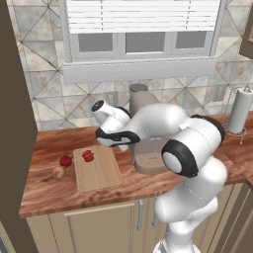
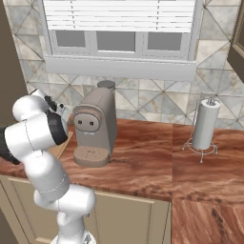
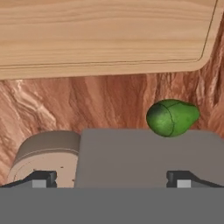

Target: Place the avocado, onion, tomato, and bell pepper on the cutting board.

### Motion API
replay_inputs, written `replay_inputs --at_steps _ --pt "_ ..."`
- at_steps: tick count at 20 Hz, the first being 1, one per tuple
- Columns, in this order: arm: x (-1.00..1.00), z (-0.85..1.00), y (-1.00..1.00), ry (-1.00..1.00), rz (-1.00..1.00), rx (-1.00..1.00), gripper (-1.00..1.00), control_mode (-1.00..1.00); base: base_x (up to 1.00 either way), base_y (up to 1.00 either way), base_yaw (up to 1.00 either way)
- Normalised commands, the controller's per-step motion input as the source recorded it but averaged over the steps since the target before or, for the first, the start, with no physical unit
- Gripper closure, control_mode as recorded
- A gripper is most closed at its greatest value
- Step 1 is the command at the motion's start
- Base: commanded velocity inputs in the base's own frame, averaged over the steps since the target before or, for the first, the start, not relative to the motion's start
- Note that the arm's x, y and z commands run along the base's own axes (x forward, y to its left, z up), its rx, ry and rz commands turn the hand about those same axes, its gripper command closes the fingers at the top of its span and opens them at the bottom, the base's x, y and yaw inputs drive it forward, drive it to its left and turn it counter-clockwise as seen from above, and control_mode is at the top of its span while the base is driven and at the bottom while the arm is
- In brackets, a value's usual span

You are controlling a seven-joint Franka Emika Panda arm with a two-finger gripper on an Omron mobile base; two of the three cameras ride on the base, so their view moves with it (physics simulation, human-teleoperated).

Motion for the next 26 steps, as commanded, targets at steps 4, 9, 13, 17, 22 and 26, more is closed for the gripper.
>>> replay_inputs --at_steps 4,9,13,17,22,26 --pt "0.18 -0.13 0.0 0.02 0.0 -0.11 -1.0 -1.0 0.0 0.0 0.0" --pt "0.13 -0.09 0.0 0.03 0.0 -0.05 -1.0 -1.0 0.0 0.0 0.0" --pt "0.14 -0.11 0.0 0.04 0.0 -0.01 -1.0 -1.0 0.0 0.0 0.0" --pt "0.06 -0.2 0.0 0.01 0.0 0.0 -1.0 -1.0 0.0 0.0 0.0" --pt "0.14 -0.15 0.0 0.0 0.0 0.0 -1.0 -1.0 0.0 0.0 0.0" --pt "0.2 -0.11 0.0 0.0 0.0 -0.03 -1.0 -1.0 0.0 0.0 0.0"
